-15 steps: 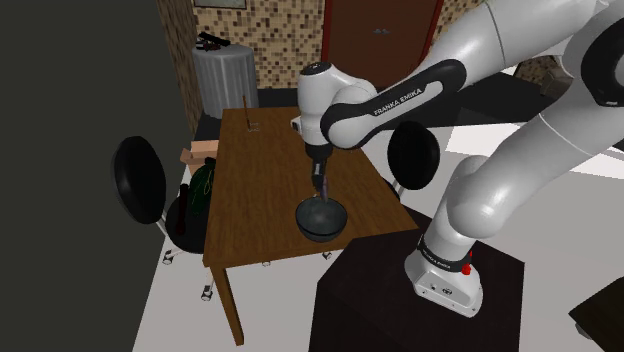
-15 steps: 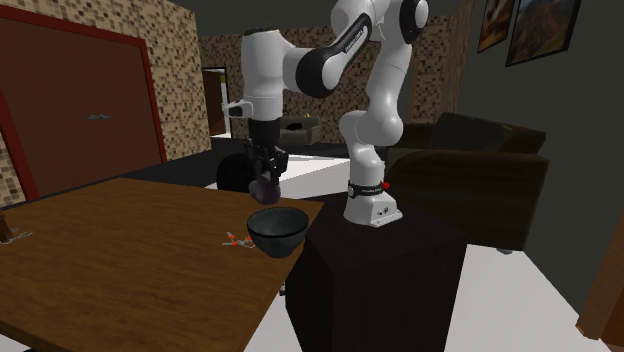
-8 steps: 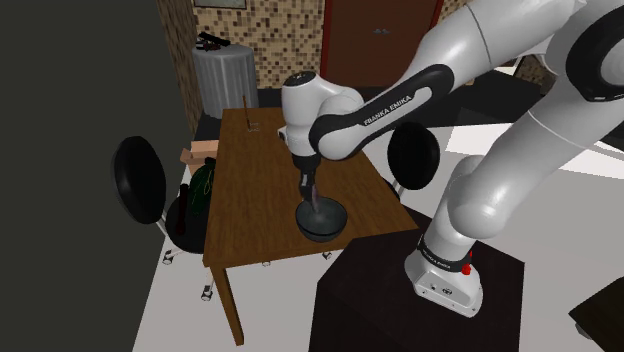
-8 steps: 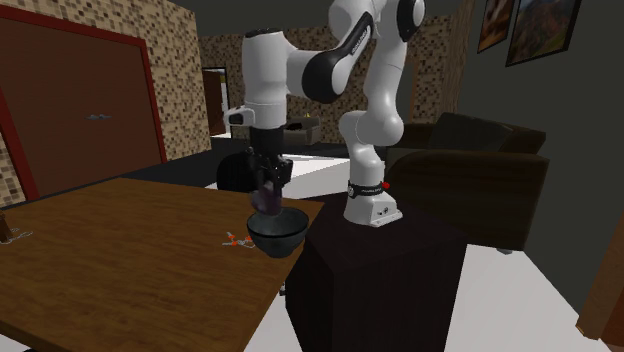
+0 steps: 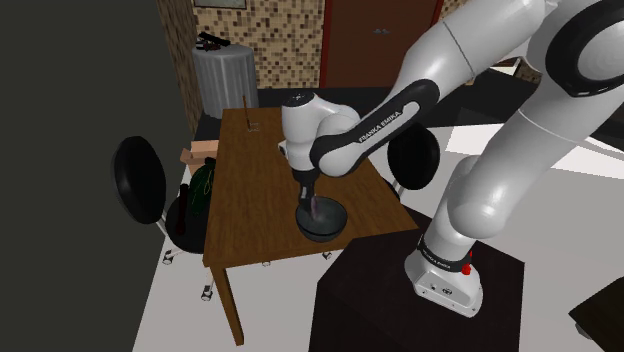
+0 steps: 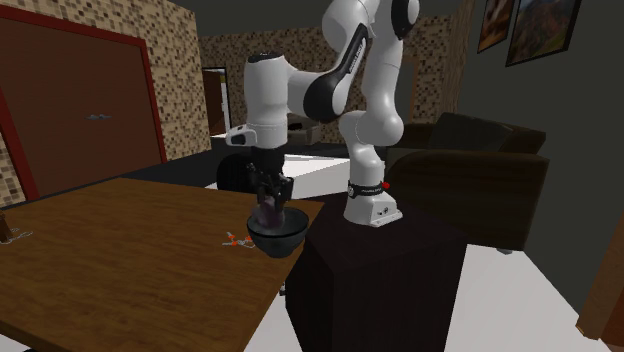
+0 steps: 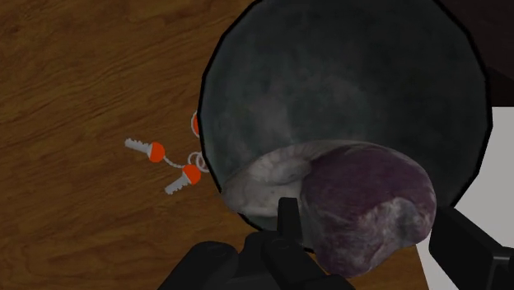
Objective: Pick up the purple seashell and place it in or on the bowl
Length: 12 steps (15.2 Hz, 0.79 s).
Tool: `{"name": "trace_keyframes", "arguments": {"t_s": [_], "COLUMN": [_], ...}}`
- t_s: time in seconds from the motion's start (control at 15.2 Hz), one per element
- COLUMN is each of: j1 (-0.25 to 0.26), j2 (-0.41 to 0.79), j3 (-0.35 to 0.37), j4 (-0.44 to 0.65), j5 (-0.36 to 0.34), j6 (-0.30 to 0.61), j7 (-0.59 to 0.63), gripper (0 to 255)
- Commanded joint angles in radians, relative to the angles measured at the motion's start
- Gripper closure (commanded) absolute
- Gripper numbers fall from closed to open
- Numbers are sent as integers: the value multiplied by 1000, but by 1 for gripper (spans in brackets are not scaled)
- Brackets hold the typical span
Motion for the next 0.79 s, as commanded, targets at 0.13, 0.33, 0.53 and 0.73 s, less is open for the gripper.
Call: {"name": "trace_keyframes", "arguments": {"t_s": [0.13, 0.33, 0.53, 0.73], "j1": [-8, -13, -13, -13], "j2": [46, 76, 76, 76], "j3": [4, 7, 7, 7], "j4": [-19, -28, -28, -28], "j5": [-23, -40, -40, -40], "j6": [63, 99, 99, 99], "j7": [21, 37, 37, 37], "gripper": [255, 255, 255, 255]}}
